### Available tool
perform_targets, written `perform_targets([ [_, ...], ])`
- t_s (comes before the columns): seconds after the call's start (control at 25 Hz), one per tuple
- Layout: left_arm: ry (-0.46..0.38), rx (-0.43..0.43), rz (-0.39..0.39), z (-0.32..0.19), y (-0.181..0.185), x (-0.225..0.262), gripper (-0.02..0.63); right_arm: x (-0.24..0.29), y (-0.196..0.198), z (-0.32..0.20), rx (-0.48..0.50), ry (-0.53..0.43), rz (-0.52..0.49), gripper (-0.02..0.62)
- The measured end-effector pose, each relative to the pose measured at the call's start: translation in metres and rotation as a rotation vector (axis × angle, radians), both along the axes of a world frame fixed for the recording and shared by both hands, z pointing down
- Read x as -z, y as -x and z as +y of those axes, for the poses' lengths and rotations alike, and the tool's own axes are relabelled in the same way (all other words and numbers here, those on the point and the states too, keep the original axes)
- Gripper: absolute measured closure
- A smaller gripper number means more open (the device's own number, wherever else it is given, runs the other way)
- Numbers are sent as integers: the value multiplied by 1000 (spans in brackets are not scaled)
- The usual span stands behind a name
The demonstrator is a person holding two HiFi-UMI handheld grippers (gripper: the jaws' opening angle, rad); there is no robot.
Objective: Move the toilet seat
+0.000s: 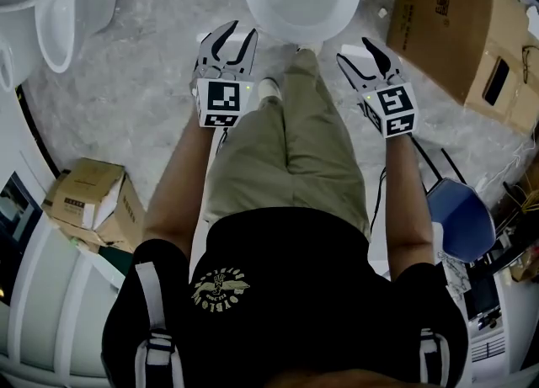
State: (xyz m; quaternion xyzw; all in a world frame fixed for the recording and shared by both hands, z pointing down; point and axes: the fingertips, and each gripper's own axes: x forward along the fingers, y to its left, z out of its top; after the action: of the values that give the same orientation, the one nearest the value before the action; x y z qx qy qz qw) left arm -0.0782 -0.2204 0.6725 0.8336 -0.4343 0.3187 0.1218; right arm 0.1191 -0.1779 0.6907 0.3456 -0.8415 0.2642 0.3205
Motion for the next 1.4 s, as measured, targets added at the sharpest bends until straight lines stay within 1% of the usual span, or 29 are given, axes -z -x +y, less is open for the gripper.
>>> perform_targets([
  [0.16,24,9,-32,2,3,-34,456,-31,-4,3,19,42,11,331],
  [0.44,99,51,-36,16,3,-89,456,-83,-16,9,46,109,37,331],
  [0.68,147,32,-60,21,-1,-127,456,-131,-20,14,79,174,65,331],
  [0.96,211,-8,-66,27,-14,-174,457,-178,-23,6,113,215,108,331],
  [1.2,283,-9,-91,39,-16,-212,457,-216,-28,11,147,255,157,331],
  [1.4,306,-3,-89,41,-17,-227,456,-239,-32,17,155,284,177,331],
])
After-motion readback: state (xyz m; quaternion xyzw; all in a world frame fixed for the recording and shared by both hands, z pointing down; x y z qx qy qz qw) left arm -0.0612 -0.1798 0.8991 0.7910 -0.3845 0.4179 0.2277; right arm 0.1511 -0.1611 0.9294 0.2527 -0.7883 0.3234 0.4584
